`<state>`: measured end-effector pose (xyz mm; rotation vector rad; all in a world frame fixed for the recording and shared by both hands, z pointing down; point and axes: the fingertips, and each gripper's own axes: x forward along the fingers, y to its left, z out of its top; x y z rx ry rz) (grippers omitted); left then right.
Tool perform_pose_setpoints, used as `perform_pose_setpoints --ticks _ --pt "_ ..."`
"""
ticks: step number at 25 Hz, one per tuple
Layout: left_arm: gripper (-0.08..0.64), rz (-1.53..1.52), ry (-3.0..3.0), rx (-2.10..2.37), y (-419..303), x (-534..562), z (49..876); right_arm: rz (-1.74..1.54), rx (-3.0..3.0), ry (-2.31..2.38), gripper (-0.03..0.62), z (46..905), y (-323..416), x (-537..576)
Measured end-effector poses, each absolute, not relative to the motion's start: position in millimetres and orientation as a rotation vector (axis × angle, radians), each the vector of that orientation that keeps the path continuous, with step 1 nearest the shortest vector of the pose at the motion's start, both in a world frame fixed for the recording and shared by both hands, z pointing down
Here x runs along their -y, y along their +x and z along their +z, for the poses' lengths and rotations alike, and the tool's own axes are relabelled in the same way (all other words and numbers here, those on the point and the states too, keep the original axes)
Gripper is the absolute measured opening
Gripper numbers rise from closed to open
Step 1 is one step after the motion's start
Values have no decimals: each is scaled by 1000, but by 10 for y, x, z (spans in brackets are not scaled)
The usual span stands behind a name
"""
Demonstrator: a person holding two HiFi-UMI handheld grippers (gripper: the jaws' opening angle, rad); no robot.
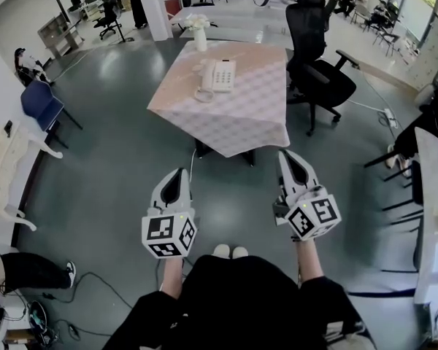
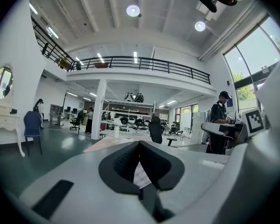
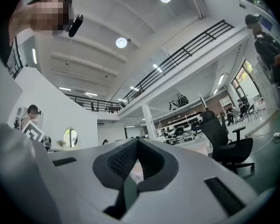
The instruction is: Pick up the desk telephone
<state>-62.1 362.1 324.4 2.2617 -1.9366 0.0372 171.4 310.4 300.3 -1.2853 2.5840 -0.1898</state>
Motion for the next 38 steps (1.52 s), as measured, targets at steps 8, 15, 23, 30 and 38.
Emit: perform_pose_setpoints --ticks 8,15,23,30,38 --pt "-2 43 2219 1961 -621 -3542 3336 -133 -2639 -1284 -8 3051 1683 -2954" --pt "-2 55 2185 1957 -611 -3320 3443 -177 -2652 -1273 -8 3173 1685 -2696" --pt "-2 82 2169 1941 -686 -2852 3595 -226 -2656 -1326 -8 3396 1605 -2207" --pt "-2 84 2175 1914 -861 -2180 3665 -248 -2644 -1368 -8 3489 1451 -1589" --pt "-2 74 2172 1888 -1183 -1407 3684 -308 -2628 -1408 -8 3544 1151 -811"
